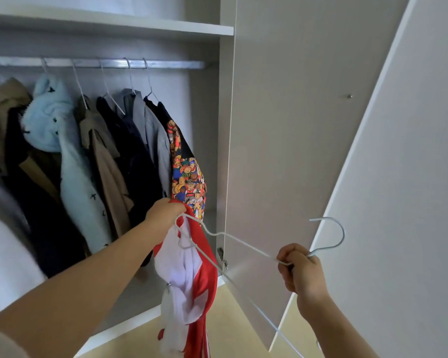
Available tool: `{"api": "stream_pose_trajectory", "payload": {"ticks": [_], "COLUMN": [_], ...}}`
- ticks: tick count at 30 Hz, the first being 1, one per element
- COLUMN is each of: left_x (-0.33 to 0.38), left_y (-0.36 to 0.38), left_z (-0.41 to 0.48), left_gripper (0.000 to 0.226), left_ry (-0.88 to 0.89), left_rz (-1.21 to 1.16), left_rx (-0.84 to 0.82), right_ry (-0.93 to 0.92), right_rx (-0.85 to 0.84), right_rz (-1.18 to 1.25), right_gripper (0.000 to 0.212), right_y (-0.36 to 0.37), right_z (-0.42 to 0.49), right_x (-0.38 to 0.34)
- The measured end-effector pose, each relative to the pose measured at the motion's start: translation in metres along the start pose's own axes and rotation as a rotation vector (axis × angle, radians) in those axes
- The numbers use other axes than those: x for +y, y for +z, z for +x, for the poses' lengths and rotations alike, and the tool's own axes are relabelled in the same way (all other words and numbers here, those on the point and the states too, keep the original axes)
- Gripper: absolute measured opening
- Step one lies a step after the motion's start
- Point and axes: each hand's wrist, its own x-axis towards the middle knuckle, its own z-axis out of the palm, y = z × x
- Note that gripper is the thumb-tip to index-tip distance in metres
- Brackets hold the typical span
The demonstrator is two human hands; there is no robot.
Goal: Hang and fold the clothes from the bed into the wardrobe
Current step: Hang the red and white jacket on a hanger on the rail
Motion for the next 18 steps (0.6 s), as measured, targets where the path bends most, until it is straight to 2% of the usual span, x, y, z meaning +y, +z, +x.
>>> {"api": "stream_pose_trajectory", "payload": {"ticks": [7, 9, 14, 18], "left_x": [0.000, 0.003, 0.007, 0.008], "left_y": [-0.005, -0.010, -0.017, 0.001], "left_z": [-0.008, -0.013, -0.032, -0.059], "left_gripper": [0.012, 0.009, 0.011, 0.010], "left_ry": [0.257, 0.340, 0.624, 0.646], "left_rz": [0.281, 0.367, 0.788, 0.774], "left_rx": [0.001, 0.053, 0.217, 0.099], "right_ry": [-0.022, -0.016, -0.014, -0.115], "right_rx": [0.011, 0.031, 0.027, 0.004], "right_rz": [-0.004, 0.014, -0.003, -0.062], "right_gripper": [0.033, 0.033, 0.032, 0.031], "right_y": [0.013, 0.018, 0.028, 0.054], "right_z": [0.009, 0.011, 0.011, 0.004], "right_x": [0.001, 0.001, 0.003, 0.008]}}
